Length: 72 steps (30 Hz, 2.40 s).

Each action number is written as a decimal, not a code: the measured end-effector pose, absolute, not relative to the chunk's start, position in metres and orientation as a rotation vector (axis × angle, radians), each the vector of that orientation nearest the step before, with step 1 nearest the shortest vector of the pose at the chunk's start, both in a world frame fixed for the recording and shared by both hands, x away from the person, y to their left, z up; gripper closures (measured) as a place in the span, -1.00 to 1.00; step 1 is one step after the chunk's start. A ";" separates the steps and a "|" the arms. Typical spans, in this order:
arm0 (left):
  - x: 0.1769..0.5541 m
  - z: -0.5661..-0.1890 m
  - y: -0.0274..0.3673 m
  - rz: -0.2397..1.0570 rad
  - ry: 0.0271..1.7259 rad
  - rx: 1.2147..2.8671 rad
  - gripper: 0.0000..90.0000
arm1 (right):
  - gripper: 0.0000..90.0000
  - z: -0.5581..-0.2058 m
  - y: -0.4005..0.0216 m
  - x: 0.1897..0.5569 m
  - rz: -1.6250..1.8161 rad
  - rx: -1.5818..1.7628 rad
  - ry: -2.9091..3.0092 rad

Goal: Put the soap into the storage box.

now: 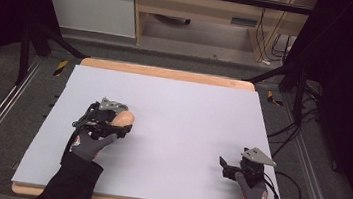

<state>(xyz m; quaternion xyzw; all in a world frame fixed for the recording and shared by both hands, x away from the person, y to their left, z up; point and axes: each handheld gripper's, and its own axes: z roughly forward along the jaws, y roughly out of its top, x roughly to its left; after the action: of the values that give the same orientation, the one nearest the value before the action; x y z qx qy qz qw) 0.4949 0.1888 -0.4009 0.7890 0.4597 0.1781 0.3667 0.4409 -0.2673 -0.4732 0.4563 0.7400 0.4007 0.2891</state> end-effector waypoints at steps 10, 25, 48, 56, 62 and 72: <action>0.500 -0.397 0.197 0.467 1.203 2.009 -0.29 | -0.91 -0.473 -0.267 0.441 1.069 1.220 1.974; 0.519 -0.400 0.205 0.480 1.259 1.967 -0.29 | -0.91 -0.473 -0.267 0.441 1.072 1.225 1.973; 0.529 -0.417 0.214 0.484 1.302 1.993 -0.29 | -0.91 -0.473 -0.266 0.440 1.067 1.224 1.979; 0.530 -0.421 0.214 0.484 1.308 2.003 -0.29 | -0.91 -0.474 -0.266 0.441 1.061 1.220 1.980; 0.532 -0.424 0.215 0.483 1.318 2.002 -0.29 | -0.91 -0.474 -0.266 0.441 1.061 1.223 1.980; 0.533 -0.427 0.215 0.485 1.319 2.013 -0.29 | -0.91 -0.474 -0.266 0.441 1.061 1.219 1.982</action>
<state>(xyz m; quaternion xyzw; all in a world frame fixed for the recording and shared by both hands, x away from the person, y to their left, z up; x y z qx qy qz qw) 0.5328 0.2150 -0.4272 0.7722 0.5059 0.1862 0.3364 0.4408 -0.2659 -0.4739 0.4564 0.7422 0.3973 0.2881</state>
